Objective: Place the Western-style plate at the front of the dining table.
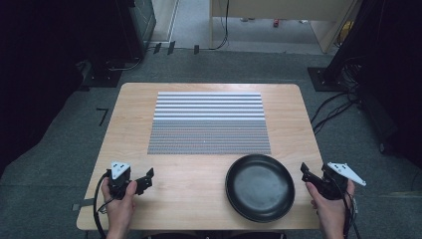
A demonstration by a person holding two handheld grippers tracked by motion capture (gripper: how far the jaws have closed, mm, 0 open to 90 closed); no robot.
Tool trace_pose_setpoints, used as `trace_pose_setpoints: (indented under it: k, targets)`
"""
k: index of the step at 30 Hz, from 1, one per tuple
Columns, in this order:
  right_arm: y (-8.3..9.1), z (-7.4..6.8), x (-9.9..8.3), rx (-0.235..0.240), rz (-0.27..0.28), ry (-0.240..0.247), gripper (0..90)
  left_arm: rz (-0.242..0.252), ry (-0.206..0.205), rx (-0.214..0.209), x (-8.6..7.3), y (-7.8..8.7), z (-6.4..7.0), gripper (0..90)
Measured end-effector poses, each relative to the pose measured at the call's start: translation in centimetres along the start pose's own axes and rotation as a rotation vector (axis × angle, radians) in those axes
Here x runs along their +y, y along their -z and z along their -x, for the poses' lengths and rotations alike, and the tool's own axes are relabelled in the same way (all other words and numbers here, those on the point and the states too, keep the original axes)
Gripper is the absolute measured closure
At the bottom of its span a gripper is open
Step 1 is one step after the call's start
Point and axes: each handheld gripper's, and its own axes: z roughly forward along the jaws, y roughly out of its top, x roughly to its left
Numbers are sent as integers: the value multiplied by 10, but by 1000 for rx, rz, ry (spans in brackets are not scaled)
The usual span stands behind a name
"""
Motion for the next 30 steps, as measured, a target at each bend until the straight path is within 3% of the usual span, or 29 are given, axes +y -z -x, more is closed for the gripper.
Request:
trace_pose_setpoints:
  k: [8,19,25,30]
  targets:
    - [6,-2,-1,13,11,-8,242,-2,-22,-49,3,-6,23,142]
    - [10,-13,-6,49,12,20,248,3,-56,-127,7,-15,58,142]
    - [12,-17,-10,66,11,46,250,4,-69,-175,11,-20,82,142]
    - [15,-19,-11,79,24,39,303,-9,-82,-216,12,-27,103,142]
